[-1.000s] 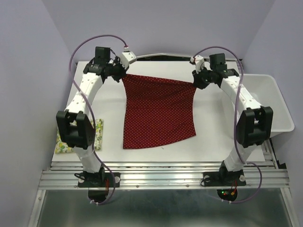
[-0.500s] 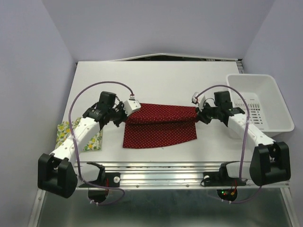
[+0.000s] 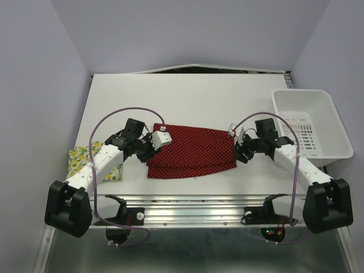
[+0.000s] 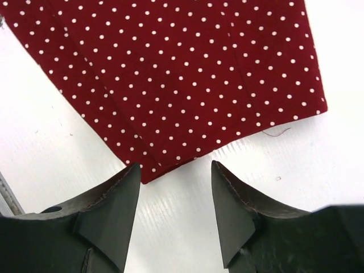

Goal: Fold and stack the skirts
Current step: Fold the skirt

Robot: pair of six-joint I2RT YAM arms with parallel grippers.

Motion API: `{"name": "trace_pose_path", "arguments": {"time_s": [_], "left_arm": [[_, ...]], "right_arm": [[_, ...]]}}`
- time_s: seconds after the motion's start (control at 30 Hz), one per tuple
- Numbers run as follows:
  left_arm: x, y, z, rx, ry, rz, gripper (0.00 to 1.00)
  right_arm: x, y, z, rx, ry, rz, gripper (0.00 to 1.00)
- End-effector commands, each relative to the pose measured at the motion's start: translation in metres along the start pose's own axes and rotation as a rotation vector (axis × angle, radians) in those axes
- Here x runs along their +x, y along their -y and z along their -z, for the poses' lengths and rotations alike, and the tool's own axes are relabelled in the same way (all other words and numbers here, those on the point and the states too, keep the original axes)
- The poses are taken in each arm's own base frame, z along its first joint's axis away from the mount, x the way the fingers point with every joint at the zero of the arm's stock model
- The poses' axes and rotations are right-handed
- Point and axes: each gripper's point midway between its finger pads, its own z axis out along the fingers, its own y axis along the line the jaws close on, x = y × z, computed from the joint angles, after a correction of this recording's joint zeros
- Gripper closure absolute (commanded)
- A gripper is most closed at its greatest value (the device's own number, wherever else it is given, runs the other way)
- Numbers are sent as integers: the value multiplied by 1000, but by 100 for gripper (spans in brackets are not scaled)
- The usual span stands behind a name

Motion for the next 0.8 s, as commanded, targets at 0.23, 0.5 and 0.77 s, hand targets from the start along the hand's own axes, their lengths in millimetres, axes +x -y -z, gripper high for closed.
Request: {"name": "trace_pose_path", "arguments": {"time_s": [0.23,0.5,0.77], "left_arm": [[-1,14,-12,49,-17,-15,53],[15,14,-30,48,-101,20,53],[22,14,-42,58,-133,-3,53]], "right_arm": [[-8,-13,-18,5,-90,190,52],[7,-3,-37,27,-184,310,52],[21,-2,-43,32,-234,340,53]]}}
